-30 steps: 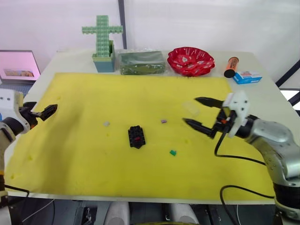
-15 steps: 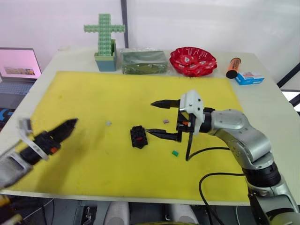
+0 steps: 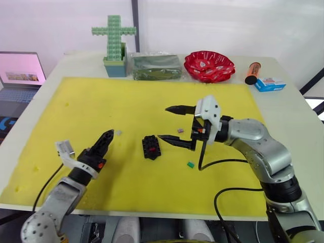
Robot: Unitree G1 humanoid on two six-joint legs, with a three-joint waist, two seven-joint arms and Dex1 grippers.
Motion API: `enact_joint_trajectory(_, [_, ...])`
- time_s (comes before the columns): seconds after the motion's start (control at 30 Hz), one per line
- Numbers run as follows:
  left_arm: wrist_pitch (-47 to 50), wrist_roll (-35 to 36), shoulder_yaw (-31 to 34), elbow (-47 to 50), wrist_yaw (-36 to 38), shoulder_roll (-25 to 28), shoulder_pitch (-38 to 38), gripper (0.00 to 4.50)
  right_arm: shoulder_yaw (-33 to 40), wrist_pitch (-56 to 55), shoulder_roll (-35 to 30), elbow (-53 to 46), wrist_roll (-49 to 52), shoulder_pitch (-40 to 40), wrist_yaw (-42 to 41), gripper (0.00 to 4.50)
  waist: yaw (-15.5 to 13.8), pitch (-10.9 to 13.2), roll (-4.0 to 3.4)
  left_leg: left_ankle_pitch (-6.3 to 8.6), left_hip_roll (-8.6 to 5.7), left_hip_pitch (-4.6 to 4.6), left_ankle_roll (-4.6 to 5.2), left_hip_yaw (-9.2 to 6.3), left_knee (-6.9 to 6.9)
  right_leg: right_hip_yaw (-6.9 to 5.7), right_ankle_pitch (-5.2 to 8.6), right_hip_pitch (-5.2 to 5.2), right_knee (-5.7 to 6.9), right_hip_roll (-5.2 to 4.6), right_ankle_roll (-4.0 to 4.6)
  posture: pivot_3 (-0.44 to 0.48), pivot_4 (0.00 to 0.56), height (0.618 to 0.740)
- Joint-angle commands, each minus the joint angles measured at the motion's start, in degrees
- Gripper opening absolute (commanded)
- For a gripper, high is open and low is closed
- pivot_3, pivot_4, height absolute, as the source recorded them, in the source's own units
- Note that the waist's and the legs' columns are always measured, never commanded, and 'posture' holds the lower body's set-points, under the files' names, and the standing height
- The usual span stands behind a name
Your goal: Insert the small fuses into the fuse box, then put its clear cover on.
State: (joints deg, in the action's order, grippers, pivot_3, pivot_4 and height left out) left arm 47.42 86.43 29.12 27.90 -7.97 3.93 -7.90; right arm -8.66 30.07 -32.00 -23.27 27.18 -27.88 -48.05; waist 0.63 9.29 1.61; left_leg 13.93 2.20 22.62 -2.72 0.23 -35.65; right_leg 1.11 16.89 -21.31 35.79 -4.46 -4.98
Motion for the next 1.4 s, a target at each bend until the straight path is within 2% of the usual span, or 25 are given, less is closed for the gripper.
enact_joint_trajectory(0.03, [-4.87,0.23,-2.39,-0.69,-2.41,-1.59,0.25,4.5,1.08,-0.13,0.67,-0.54,0.17,-1.46,0.59,4.47,0.02,0.0,0.0,0.0,-0.1,0.0,0.0,-0.01,0.0,-0.02,0.0,0.0,0.0,0.02,0.0,0.0,0.15,0.74])
enact_joint_trajectory(0.27, [-9.6,-0.32,-7.13,-1.43,-3.46,-3.48,0.02,4.5,0.85,0.58,0.78,-0.7,-0.1,-2.21,1.14,4.47,-0.07,0.0,0.0,0.0,-0.24,-0.01,0.03,-0.03,-0.09,-0.01,0.0,0.07,0.01,0.14,-0.01,0.0,0.15,0.74])
enact_joint_trajectory(0.43, [-11.24,2.7,-8.88,-4.92,-7.73,-3.77,2.55,4.5,0.87,1.74,0.64,-1.22,0.15,-2.48,1.62,4.47,-0.37,0.01,-0.03,0.01,-0.27,0.0,0.07,-0.11,-0.25,-0.05,0.0,0.16,0.01,0.14,-0.01,0.0,0.15,0.74])
enact_joint_trajectory(0.67, [-10.49,6.93,-11.23,-4.77,-10.63,-1.89,3.44,4.5,1.5,2.36,0.94,-0.99,0.54,-3.0,2.25,4.47,-1.25,0.02,-0.06,-0.04,-0.31,-0.01,0.15,-0.14,-0.38,-0.06,0.0,0.23,0.0,0.07,-0.01,0.0,0.15,0.74])
enact_joint_trajectory(1.13, [-13.5,10.37,-13.24,-3.16,-14.35,0.64,6.86,4.5,1.04,1.96,0.76,-1.3,0.01,-2.01,2.52,4.47,-1.33,0.04,-0.09,0.06,-0.37,0.44,0.33,-0.2,-0.35,-0.14,0.0,0.04,-0.36,0.02,-0.01,0.0,0.15,0.74])
enact_joint_trajectory(1.4, [-16.19,8.28,-14.01,-3.67,-14.82,0.22,6.98,4.5,0.94,1.81,0.69,-1.24,-0.19,-2.05,2.47,4.47,-1.34,0.04,-0.1,0.06,-0.38,0.56,0.33,-0.27,-0.36,-0.24,-0.01,-0.04,-0.36,0.06,-0.03,0.0,0.15,0.74])
